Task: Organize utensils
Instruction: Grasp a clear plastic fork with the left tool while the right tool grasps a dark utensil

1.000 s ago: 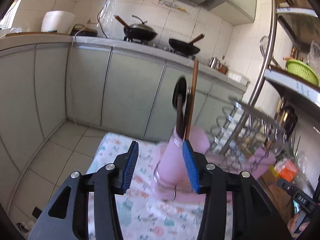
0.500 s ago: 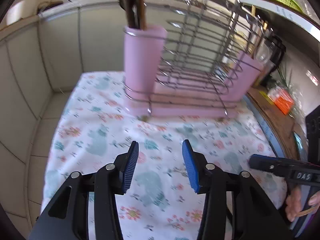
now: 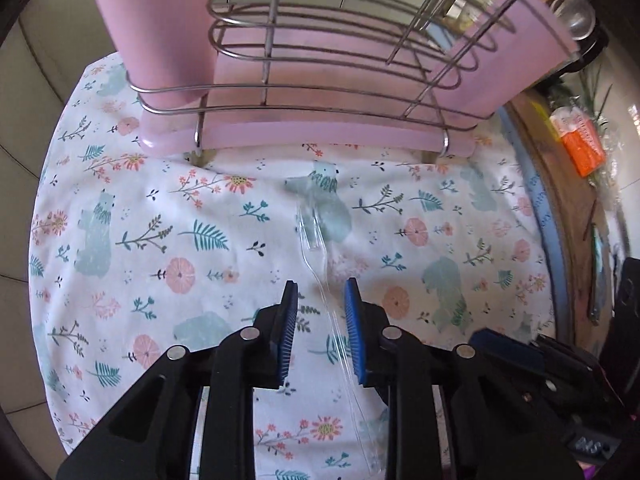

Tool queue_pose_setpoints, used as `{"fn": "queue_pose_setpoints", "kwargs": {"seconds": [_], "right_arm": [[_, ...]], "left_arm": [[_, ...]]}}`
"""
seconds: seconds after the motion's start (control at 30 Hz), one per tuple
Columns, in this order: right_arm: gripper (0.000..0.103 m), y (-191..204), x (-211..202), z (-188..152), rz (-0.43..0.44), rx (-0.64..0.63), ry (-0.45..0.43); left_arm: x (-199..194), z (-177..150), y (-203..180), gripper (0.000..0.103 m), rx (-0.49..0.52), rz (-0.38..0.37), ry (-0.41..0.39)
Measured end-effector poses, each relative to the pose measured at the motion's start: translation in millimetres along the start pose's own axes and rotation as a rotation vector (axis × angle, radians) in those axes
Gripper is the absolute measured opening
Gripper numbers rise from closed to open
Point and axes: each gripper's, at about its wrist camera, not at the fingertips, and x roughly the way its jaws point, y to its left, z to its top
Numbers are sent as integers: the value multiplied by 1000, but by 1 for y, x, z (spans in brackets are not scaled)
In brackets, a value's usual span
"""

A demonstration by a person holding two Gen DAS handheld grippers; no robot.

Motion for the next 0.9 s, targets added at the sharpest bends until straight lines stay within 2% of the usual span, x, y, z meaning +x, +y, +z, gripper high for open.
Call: {"fn": "queue_pose_setpoints", "kwargs": {"seconds": [0.07, 0.13, 0.2, 0.23, 0.37, 0.6, 0.63, 0.7, 0.9], "right_arm": [[22, 0, 1, 0, 2, 2, 10], [22, 0, 3, 0, -6, 2, 19], [22, 0, 7, 1, -15, 5, 35], [22, 2, 9, 1, -19, 4, 44], [22, 15, 23, 4, -55, -30, 75], [23, 33, 50, 13, -182, -79, 125], [23, 36, 53, 14, -207, -90, 129], [34, 40, 59, 15, -253, -109, 136], [35, 53, 79, 14, -349, -143, 175]], "left_arm": [[9, 3, 1, 24, -18, 9, 35], [11, 3, -1, 22, -12, 27, 31], [11, 3, -1, 6, -5, 55, 16], [11, 2, -1, 5, -2, 53, 8], [3, -2, 9, 4, -40, -6, -19], [-37, -20, 29, 4, -58, -90, -120], [-41, -23, 33, 4, -59, -102, -131], [-49, -30, 34, 4, -69, -120, -144], [-58, -41, 50, 4, -97, -154, -160]]}}
